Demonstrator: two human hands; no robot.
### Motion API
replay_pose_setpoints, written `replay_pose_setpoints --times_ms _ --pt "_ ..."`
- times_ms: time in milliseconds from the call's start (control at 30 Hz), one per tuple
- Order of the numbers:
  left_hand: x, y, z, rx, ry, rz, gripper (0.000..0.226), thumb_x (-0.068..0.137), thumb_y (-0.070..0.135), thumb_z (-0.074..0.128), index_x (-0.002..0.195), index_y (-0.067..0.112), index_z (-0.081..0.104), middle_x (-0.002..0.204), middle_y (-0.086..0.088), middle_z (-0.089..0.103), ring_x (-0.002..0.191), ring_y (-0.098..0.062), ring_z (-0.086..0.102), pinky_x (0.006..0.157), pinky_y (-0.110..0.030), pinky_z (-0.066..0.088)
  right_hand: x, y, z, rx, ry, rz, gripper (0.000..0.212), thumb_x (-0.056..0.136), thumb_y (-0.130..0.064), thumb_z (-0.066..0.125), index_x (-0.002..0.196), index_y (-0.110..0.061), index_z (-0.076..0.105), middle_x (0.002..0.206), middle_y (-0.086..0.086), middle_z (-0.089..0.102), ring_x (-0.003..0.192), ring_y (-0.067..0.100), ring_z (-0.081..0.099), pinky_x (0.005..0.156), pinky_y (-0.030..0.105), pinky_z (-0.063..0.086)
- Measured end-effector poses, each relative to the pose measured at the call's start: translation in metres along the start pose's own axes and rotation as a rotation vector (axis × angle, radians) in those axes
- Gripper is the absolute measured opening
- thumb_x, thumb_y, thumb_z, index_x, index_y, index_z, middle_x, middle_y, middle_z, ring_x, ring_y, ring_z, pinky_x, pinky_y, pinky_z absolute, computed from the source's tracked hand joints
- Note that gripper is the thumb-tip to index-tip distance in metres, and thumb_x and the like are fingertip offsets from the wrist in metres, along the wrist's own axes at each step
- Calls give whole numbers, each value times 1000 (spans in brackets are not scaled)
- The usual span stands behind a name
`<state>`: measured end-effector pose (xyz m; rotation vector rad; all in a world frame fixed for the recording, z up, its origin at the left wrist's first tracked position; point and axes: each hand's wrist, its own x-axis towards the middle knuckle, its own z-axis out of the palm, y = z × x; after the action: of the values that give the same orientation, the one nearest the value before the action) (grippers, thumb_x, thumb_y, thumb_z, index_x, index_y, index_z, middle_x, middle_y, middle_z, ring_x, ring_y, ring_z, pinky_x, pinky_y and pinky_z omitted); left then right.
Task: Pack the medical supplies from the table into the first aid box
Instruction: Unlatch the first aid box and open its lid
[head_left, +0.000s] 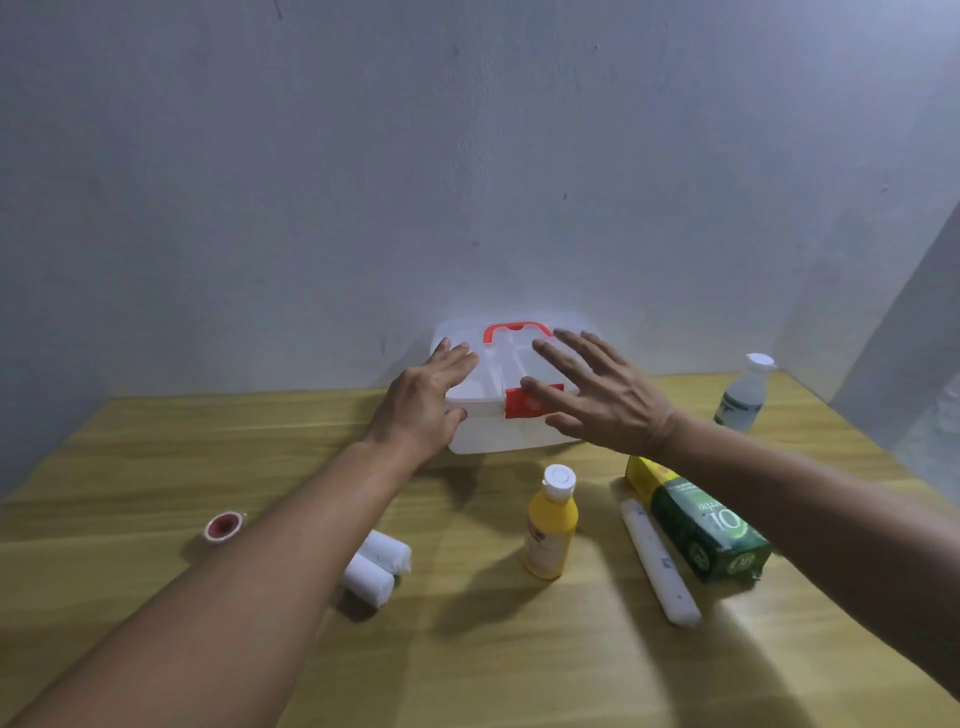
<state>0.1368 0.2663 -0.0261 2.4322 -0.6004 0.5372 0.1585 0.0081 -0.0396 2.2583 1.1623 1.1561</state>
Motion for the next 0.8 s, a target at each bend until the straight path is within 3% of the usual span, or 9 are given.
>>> replay_pose_setpoints --times_ms 67,200,367,567,800 --pt "1 -2 0 -12 -10 4 70 76 -8 69 138 12 46 150 -4 41 143 -11 25 107 -8 15 1 4 -1 5 -9 2 46 95 -39 49 133 -14 41 128 30 57 113 46 57 92 54 51" --pt "4 -5 -1 -28 -14 -4 69 75 -10 68 138 12 47 149 -3 42 143 -11 26 107 -8 15 17 8 -11 22 -8 -97 35 91 -32 56 109 -4 44 110 33 64 91 44 66 63 47 57" --pt "4 -4 2 -53 0 -5 69 74 -10 65 138 10 47 148 -5 42 143 -11 26 108 -9 16 12 0 -8 4 73 -18 28 94 -32 57 102 -6 47 112 31 65 94 42 66 71 46 56" --pt "4 1 -2 -82 -29 -61 74 75 -1 72 141 11 42 152 -2 37 144 -7 21 107 -8 14 14 -8 -20 145 -47 124 20 95 -25 51 95 -9 63 119 25 64 107 41 63 79 49 55" --pt "-4 25 5 -138 -41 -275 113 76 24 79 152 21 -4 162 2 -11 148 -12 -7 118 -28 8 33 -15 -50 337 -101 350 16 90 -20 62 99 -9 71 116 15 70 106 37 66 85 52 56"
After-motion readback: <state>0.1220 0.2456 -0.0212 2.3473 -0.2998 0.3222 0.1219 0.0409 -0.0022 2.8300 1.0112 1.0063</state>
